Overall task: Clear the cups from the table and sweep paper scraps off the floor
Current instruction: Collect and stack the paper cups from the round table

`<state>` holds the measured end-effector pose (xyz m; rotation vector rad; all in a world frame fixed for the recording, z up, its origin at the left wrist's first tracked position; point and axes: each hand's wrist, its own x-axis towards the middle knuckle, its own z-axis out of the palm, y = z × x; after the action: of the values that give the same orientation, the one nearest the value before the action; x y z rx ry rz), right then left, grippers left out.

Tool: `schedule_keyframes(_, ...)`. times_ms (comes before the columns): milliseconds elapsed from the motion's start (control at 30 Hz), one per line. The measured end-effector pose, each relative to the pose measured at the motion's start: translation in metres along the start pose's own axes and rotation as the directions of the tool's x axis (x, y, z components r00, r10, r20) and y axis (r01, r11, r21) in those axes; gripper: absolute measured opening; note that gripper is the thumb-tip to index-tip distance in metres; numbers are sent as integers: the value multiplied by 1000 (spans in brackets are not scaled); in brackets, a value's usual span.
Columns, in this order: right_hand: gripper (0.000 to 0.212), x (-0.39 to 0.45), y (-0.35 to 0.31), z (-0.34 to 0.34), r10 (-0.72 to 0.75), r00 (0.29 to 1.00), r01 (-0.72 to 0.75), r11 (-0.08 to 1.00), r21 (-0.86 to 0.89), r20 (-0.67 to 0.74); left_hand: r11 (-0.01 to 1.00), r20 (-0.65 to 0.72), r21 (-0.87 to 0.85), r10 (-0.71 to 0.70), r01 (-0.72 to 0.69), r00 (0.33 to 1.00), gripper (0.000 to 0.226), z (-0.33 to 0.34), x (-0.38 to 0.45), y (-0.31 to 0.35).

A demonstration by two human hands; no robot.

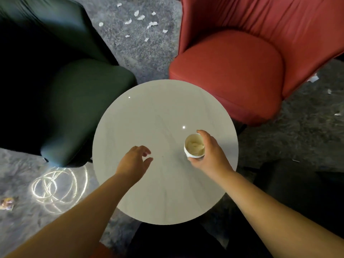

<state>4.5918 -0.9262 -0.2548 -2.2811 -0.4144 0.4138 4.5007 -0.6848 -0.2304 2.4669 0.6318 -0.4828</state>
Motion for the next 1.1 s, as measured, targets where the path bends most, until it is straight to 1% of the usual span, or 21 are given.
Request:
schedule_keyframes(167,85,-4,-45,9,-53,992,60,996,-61,112,993,-20,75,-95,96,995,33,-14,-43,-54)
schedule_keyframes(333,87,-10,-99,34,-118,976,134,988,-81,185,971,-64,171,-158,166,985,45,-35,-75,-105)
schedule_keyframes(467,87,-16,-145,70,-171,957,199,975,-99,236,959,-112,191,-190,209,975,50,-57,-100,-151)
schedule_keyframes(633,90,-28,-208,139,-236,925,276,956,-97,297,942,-122,269,-175,202,977,55,-89,-135,-228)
schedule_keyframes(733,87,-33,-246,183,-253,907,288,956,-59,337,938,-140,270,-182,215,973,56,-106,-150,-271)
schedule_keyframes(867,78,-30,-294,231,-286,892,315,949,-27,350,931,-189,263,-208,254,960,63,-126,-161,-319)
schedule_keyframes(1000,75,-18,-332,263,-343,858,381,924,-25,383,926,-208,218,-266,309,941,68,-141,-163,-352)
schedule_keyframes(1100,76,1,-360,282,-344,841,389,921,-24,418,923,-218,183,-297,338,930,70,-157,-156,-372)
